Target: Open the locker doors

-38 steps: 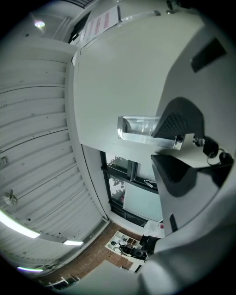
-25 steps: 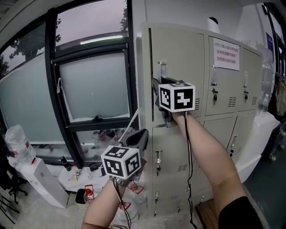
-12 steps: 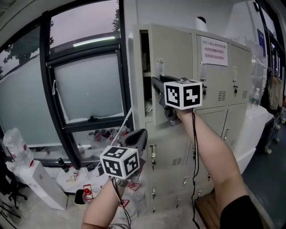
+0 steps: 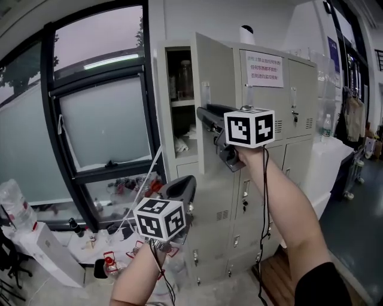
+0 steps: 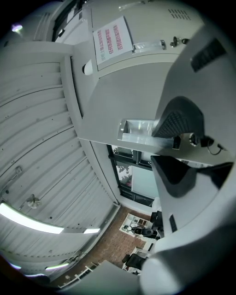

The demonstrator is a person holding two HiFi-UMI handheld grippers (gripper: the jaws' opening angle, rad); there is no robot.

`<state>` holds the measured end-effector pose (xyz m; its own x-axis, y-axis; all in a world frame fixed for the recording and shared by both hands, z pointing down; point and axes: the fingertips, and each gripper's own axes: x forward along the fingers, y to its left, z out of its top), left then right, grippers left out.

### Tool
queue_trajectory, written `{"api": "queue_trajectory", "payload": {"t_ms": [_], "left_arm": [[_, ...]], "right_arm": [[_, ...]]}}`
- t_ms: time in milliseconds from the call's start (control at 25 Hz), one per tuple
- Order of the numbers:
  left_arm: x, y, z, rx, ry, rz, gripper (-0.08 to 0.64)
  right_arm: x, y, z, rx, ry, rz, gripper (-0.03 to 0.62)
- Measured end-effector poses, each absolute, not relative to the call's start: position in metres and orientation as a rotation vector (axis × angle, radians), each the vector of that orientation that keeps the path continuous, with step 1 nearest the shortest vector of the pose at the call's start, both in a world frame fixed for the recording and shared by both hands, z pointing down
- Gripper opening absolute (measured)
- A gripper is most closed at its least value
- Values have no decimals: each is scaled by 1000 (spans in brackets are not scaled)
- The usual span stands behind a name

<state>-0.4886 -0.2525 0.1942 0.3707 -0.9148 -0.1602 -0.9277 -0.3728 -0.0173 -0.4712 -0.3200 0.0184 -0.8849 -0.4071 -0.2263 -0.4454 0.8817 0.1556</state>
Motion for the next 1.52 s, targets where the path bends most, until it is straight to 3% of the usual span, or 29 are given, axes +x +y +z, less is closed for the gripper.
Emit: {"api": "queue_trajectory", "payload": {"t_ms": [720, 1040, 1320, 1520], "left_arm": [[-387, -261, 215, -2505, 1792, 205, -2], [-344, -261, 219, -2504, 1801, 169, -2], [-329, -257, 217, -2496, 1802, 147, -2], [-325, -256, 218, -2486, 1809, 127, -2]], "right_arm": [[-357, -306, 18, -376, 2907, 237, 121], [-308, -316, 19, -473, 2854, 270, 100], [-305, -323, 35, -596, 2874, 317, 192], [-298, -331, 44, -691, 2862, 356, 165]]}}
